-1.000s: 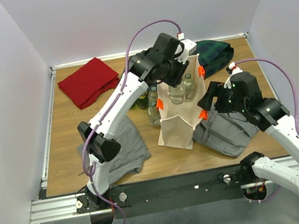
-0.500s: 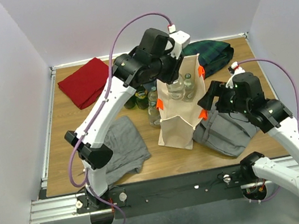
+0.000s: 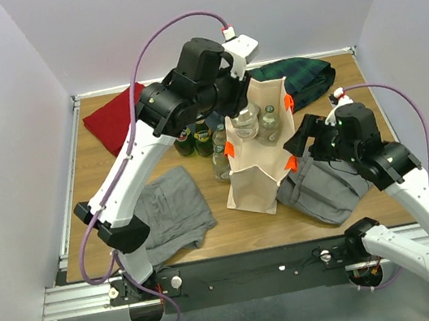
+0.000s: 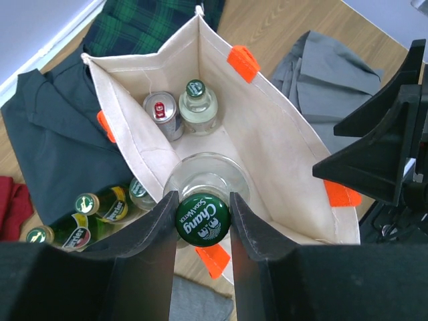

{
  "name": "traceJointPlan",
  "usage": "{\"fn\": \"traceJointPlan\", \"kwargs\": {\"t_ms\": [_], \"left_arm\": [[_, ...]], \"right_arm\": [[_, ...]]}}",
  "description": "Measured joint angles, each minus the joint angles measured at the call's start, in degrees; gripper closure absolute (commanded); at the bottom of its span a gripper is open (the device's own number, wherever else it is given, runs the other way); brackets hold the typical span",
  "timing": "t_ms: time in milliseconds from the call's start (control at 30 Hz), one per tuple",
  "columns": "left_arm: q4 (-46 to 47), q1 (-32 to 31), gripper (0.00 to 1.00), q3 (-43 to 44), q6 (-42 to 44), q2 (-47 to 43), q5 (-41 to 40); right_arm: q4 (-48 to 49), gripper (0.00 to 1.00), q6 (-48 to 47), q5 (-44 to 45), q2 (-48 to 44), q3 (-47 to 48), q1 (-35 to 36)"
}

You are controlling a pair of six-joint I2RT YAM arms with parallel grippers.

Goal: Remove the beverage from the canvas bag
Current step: Take out the drink from the canvas bag.

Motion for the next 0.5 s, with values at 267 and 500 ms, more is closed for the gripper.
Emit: {"fn": "traceJointPlan", "kwargs": {"t_ms": [267,500], "left_arm": [[1.73,0.00,1.00,-2.71,-0.81,-3.15,-2.86],[2.32,-0.09,1.00,-3.41,-1.70,-4.87,-9.42]], "right_arm": [[-0.22,0.09,0.31,0.00,-0.59,0.00,0.00],[-0.22,0.09,0.63,-0.02,-0.57,0.00,0.00]]}}
